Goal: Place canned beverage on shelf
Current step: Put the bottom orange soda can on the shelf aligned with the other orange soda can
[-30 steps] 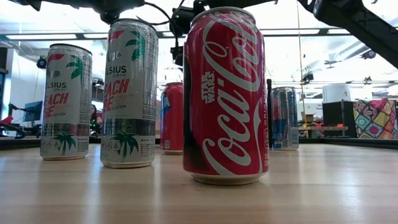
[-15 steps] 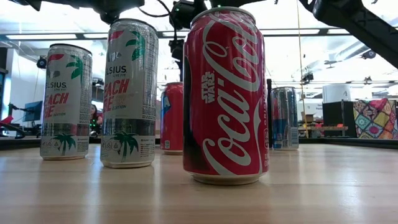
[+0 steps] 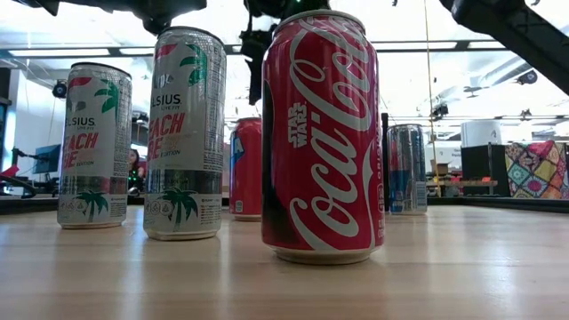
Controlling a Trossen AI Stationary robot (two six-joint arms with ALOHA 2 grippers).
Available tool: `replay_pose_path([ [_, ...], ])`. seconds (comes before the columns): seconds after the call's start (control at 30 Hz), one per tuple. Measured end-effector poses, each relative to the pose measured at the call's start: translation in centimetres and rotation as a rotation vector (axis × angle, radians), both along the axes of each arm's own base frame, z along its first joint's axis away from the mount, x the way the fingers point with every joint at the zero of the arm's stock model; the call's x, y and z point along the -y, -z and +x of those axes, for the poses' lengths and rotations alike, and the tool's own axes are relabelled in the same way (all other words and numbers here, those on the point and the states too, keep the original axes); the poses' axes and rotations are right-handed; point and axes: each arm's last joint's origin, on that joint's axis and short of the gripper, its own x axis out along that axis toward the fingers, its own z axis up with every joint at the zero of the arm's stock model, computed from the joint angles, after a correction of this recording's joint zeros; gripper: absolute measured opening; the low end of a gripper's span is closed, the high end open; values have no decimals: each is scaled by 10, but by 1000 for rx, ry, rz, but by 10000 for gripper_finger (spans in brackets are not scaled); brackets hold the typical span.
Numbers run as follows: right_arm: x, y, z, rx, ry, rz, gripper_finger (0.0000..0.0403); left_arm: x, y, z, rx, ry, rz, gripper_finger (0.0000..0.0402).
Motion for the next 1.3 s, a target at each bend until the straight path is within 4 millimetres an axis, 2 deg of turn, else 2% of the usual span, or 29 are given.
replay_pose_path([
  [0.27,-36,-7,5,18,-96,-12,311,0,0,0,4,0,-32,0],
  [0.43,-50,-10,6,18,-136,-20,296,0,0,0,7,0,-54,0],
  [0.9,-54,-1,0,-23,-174,-28,288,0,5,0,-1,-4,-113,0],
  [1.1,-56,6,-15,35,-202,-60,288,0,6,0,-3,-5,-120,0],
  [1.3,-59,7,-41,220,-234,-151,279,0,10,3,-20,-8,-118,0],
])
